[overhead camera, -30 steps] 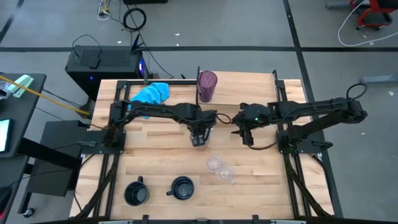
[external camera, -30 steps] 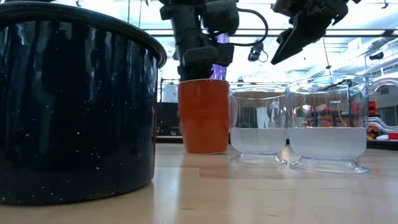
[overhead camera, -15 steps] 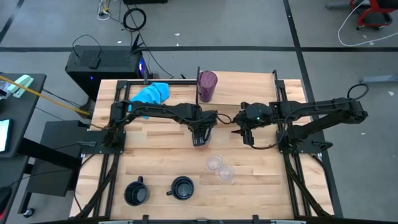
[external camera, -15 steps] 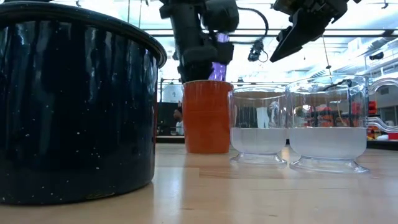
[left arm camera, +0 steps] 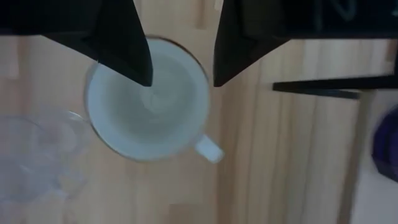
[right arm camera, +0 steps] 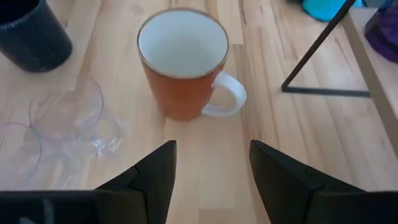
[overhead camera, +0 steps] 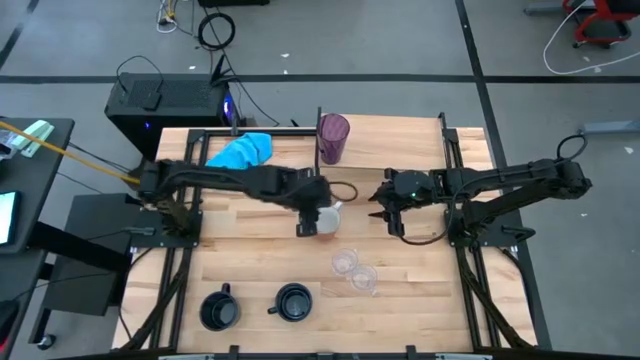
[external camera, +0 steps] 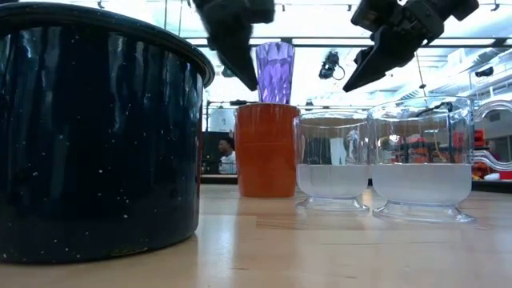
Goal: Stack small to large cups/mugs on shelf
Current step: Put the brown mug on the shelf
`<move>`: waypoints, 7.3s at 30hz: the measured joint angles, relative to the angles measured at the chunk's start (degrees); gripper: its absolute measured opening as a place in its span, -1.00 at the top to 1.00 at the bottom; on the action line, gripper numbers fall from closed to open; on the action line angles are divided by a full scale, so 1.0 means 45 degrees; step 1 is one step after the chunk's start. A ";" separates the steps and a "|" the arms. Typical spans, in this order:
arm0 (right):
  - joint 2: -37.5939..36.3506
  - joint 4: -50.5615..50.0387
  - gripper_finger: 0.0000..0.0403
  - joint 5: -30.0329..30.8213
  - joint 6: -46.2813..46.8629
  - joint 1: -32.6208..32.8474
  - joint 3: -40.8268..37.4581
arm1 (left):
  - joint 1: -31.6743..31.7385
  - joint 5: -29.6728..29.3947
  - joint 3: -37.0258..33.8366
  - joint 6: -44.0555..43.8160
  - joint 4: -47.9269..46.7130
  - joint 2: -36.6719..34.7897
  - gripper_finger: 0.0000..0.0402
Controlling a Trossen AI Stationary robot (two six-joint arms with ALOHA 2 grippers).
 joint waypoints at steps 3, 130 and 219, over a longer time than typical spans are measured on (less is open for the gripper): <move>0.0141 0.0538 -0.04 -0.0001 -0.0015 0.0003 -0.0022 | -0.0043 -0.0036 -0.2138 -0.0158 0.1901 -0.1366 0.16; 0.4118 -0.9527 0.88 0.0523 -0.4988 -0.3393 0.9677 | 0.0476 -0.0434 -1.1433 -0.1594 0.9217 -1.1094 0.43; 0.2795 -0.8947 -0.30 0.1198 -0.3334 -0.5350 0.9667 | 0.0476 -0.0426 -1.1433 -0.1647 0.9046 -1.1094 0.47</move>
